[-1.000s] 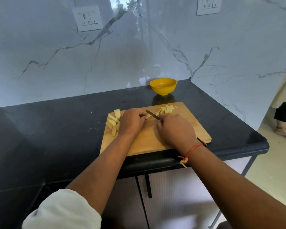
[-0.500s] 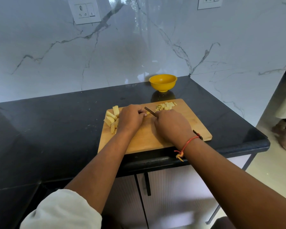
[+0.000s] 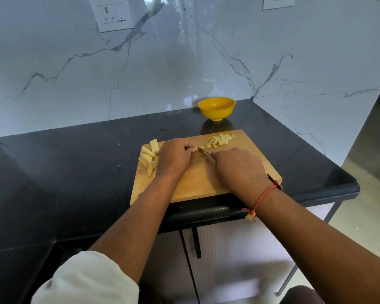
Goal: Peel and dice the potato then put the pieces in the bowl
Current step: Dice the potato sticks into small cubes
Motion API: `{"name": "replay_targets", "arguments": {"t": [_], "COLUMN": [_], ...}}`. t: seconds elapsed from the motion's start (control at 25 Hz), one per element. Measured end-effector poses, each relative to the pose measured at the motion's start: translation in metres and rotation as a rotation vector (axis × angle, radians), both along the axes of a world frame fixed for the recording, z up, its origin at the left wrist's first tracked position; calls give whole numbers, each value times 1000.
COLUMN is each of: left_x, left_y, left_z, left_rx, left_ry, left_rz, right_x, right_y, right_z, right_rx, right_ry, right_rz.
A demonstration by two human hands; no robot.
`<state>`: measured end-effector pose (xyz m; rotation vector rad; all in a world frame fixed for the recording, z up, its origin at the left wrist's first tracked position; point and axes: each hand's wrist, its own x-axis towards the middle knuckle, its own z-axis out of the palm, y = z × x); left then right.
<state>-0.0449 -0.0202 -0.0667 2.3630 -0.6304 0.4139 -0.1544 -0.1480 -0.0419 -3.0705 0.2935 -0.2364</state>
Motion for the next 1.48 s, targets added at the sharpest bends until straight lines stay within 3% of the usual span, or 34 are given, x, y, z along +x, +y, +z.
{"name": "replay_targets", "arguments": {"t": [0.16,0.32,0.72,1.12,1.48], "left_x": [-2,-4,4,4,3], "left_y": [0,1,1,0,-1], "left_z": [1,1,-3,-2,-3], "left_rx": [22,29,-70,-67,-51], "left_ry": [-1,1,79,57,52], "left_rz": [-10,-53,-51,-33,-21], "right_x": [2,6,19,30,11], "right_y": [-10,-13,3,11,12], "right_z": [-3,-5,-6,1,-6], "right_rx": [-14,127,205,173,114], "right_ry": [-59,-141,-177,-16,12], "right_rz": [-25,-64,-48,-65,-59]}}
